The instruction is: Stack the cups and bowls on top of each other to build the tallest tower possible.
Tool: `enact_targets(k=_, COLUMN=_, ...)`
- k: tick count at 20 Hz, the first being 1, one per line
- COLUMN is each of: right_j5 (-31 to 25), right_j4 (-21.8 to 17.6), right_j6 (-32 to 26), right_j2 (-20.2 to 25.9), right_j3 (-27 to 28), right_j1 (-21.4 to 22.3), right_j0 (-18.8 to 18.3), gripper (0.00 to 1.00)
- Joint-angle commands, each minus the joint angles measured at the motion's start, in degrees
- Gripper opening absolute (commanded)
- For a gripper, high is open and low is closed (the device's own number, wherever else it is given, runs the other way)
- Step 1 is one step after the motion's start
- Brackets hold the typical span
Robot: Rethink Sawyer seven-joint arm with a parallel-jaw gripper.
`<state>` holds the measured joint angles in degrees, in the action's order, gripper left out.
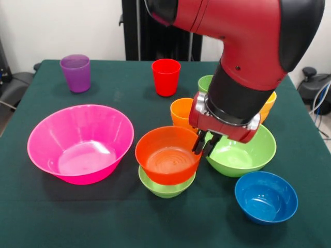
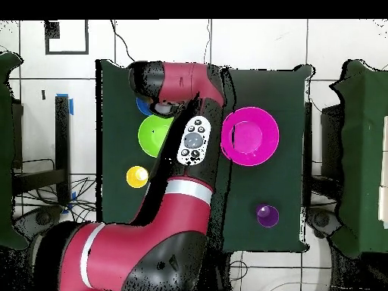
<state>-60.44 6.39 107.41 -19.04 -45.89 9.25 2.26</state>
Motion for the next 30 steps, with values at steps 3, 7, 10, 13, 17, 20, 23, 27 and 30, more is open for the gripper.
enact_targets(k=3, right_j5=2.89, right_j4=-3.63, right_j6=4.41, right_j2=2.38, right_j3=-2.58, right_j1=-1.74, right_j0=0.82, gripper=0.00)
enact_targets(k=7, right_j5=4.37, right_j4=-3.89, right_j6=3.93, right_j2=2.37, right_j3=-3.80, right_j1=-1.54, right_j0=0.60, gripper=0.00)
enact_targets(k=10, right_j5=2.77, right_j4=-4.11, right_j6=2.78, right_j2=2.17, right_j3=-2.53, right_j1=-2.00, right_j0=0.40, gripper=0.00)
enact_targets(k=13, right_j5=3.04, right_j4=-4.26, right_j6=2.49, right_j2=2.20, right_j3=-2.41, right_j1=-2.31, right_j0=0.49, gripper=0.00)
enact_targets(k=17, right_j5=2.50, right_j4=-4.50, right_j6=2.12, right_j2=1.73, right_j3=-1.42, right_j1=-2.70, right_j0=0.61, gripper=0.00)
enact_targets(k=20, right_j5=2.49, right_j4=-4.76, right_j6=2.11, right_j2=1.20, right_j3=-1.20, right_j1=-2.85, right_j0=0.91, gripper=0.00)
enact_targets(k=23, right_j5=2.62, right_j4=-5.07, right_j6=1.53, right_j2=0.78, right_j3=-0.94, right_j1=-3.22, right_j0=1.03, gripper=0.00)
enact_targets(k=27, right_j5=2.41, right_j4=-4.97, right_j6=1.48, right_j2=0.39, right_j3=-1.11, right_j1=-3.14, right_j0=1.26, gripper=0.00)
enact_targets(k=30, right_j5=2.61, right_j4=-4.61, right_j6=1.89, right_j2=0.42, right_j3=-1.13, right_j1=-3.25, right_j0=1.26, gripper=0.00)
